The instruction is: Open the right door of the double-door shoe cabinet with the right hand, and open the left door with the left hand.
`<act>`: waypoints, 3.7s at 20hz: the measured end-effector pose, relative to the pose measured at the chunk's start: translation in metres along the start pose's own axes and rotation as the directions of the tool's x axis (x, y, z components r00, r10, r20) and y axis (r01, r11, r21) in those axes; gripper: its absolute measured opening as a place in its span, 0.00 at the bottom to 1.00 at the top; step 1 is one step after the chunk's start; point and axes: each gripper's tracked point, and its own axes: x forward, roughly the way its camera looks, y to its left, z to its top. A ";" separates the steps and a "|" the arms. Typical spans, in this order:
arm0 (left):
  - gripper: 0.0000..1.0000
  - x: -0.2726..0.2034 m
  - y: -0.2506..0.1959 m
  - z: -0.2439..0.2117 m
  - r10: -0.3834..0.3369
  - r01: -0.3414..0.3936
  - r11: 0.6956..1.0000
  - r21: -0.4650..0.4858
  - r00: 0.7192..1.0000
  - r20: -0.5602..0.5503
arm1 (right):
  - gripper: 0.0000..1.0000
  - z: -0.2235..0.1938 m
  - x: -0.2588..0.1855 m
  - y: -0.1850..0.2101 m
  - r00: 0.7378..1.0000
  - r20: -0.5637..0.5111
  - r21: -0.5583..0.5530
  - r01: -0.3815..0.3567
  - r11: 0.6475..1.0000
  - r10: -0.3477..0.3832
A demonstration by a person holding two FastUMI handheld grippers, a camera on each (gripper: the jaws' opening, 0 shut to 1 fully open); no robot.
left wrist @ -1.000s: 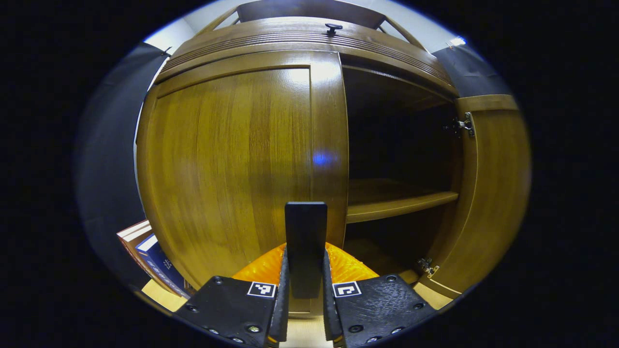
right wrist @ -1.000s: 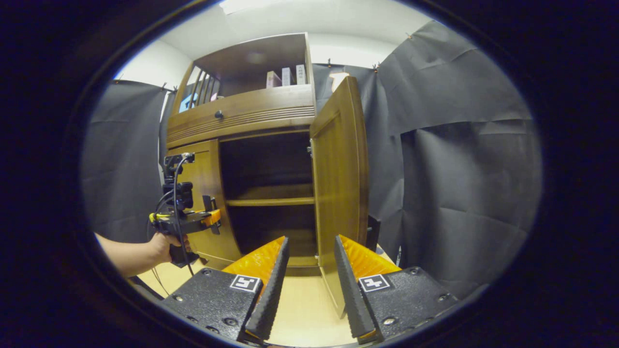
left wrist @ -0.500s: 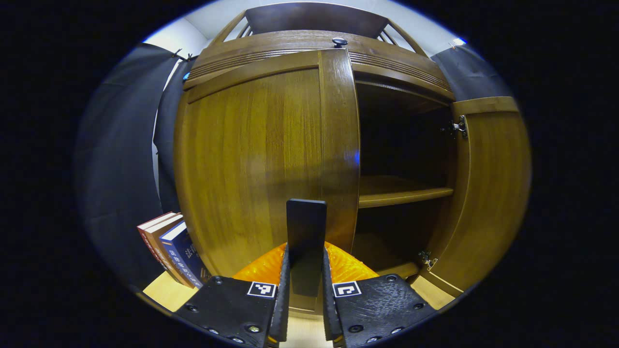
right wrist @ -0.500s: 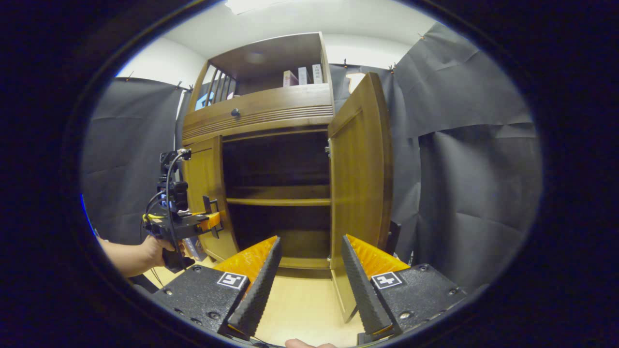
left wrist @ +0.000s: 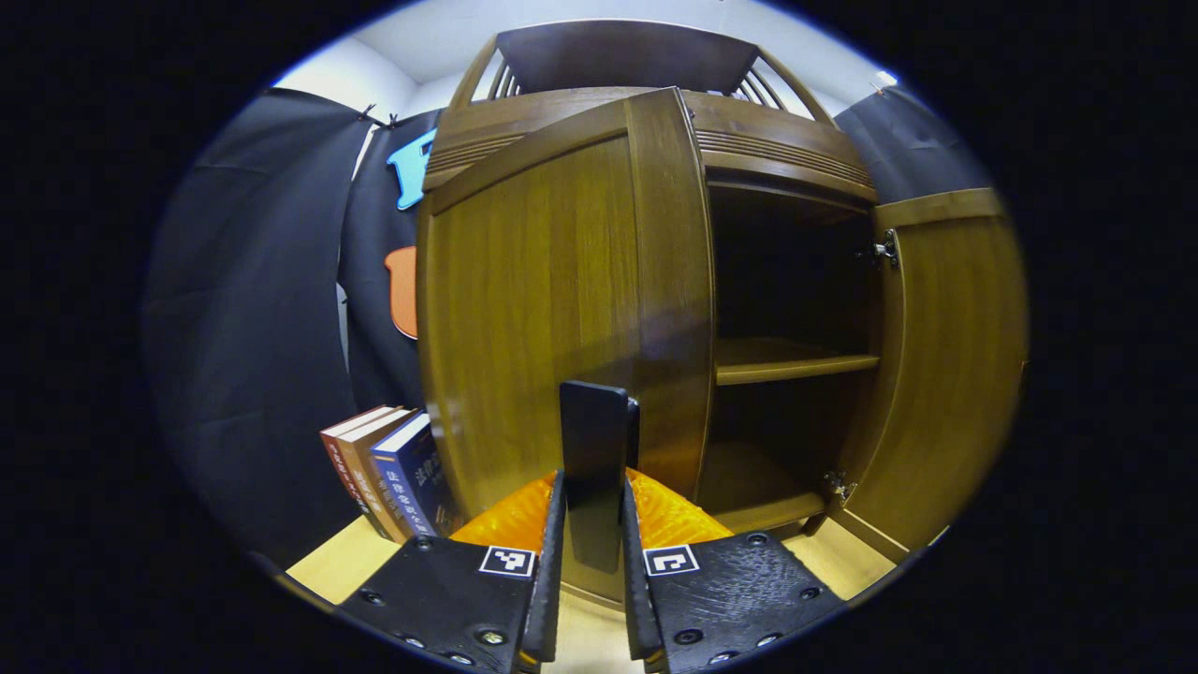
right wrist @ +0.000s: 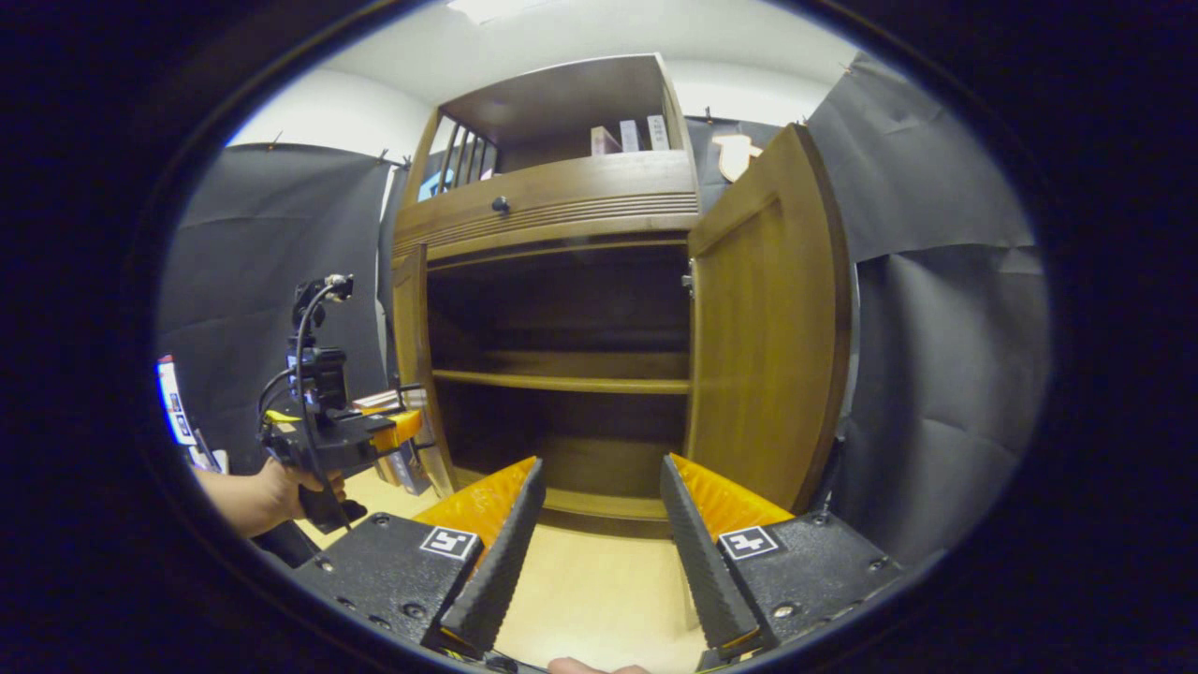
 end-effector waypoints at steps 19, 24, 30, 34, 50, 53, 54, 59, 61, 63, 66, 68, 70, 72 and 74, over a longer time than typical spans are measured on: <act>0.28 -0.075 0.122 -0.012 0.212 -0.216 0.975 -0.060 0.976 -0.057 | 0.81 -0.007 0.019 0.049 0.994 -0.017 -0.022 -0.109 0.994 0.108; 0.22 -0.078 0.142 -0.019 0.190 -0.198 0.976 -0.087 0.977 -0.093 | 0.80 -0.006 0.022 0.055 0.995 -0.025 -0.020 -0.098 0.995 0.098; 0.23 -0.087 0.159 -0.020 0.167 -0.173 0.983 -0.062 0.981 -0.101 | 0.81 -0.004 0.022 0.057 0.996 -0.026 -0.038 -0.091 0.995 0.090; 0.22 -0.090 0.166 -0.022 0.165 -0.174 0.981 -0.085 0.981 -0.103 | 0.81 -0.002 0.023 0.060 0.996 -0.021 -0.046 -0.086 0.995 0.085; 0.22 -0.129 0.198 0.002 0.323 -0.324 0.946 -0.021 0.945 -0.046 | 0.81 0.022 0.011 0.032 0.999 0.042 -0.055 -0.005 0.998 0.007; 0.22 -0.130 0.167 0.030 0.277 -0.276 0.961 -0.023 0.961 0.012 | 0.81 0.038 0.009 0.030 0.998 0.069 -0.053 0.001 0.999 0.003; 0.22 -0.127 0.151 0.040 0.259 -0.258 0.966 -0.031 0.965 0.035 | 0.81 0.044 0.008 0.028 0.997 0.077 -0.058 0.014 0.998 -0.010; 0.34 -0.116 0.079 0.097 0.154 -0.157 0.988 0.010 0.979 0.133 | 0.80 0.084 0.000 0.016 0.986 0.146 -0.101 0.091 0.991 -0.075; 0.40 -0.113 0.053 0.113 0.098 -0.100 0.995 0.001 0.982 0.163 | 0.80 0.097 -0.003 0.013 0.981 0.168 -0.109 0.121 0.987 -0.102; 0.48 -0.108 0.029 0.125 0.054 -0.053 0.999 -0.011 0.982 0.183 | 0.82 0.107 -0.006 0.008 0.975 0.190 -0.104 0.139 0.985 -0.117; 0.60 -0.099 0.001 0.144 0.005 -0.005 1.000 0.001 0.974 0.225 | 0.86 0.120 -0.009 -0.003 0.964 0.217 -0.087 0.174 0.981 -0.152; 0.77 -0.100 -0.013 0.156 -0.023 0.022 1.000 0.008 0.970 0.242 | 0.92 0.125 -0.011 -0.008 0.958 0.234 -0.074 0.188 0.979 -0.166; 0.87 -0.100 -0.023 0.160 -0.040 0.040 0.999 0.006 0.968 0.248 | 0.96 0.130 -0.012 -0.014 0.954 0.241 -0.063 0.200 0.978 -0.179; 0.94 -0.099 -0.028 0.167 -0.042 0.043 0.999 0.001 0.965 0.260 | 0.92 0.134 -0.013 -0.019 0.950 0.247 -0.056 0.211 0.976 -0.191; 0.98 -0.098 -0.030 0.176 -0.044 0.048 0.999 -0.008 0.962 0.270 | 0.96 0.137 -0.014 -0.019 0.950 0.251 -0.053 0.207 0.977 -0.188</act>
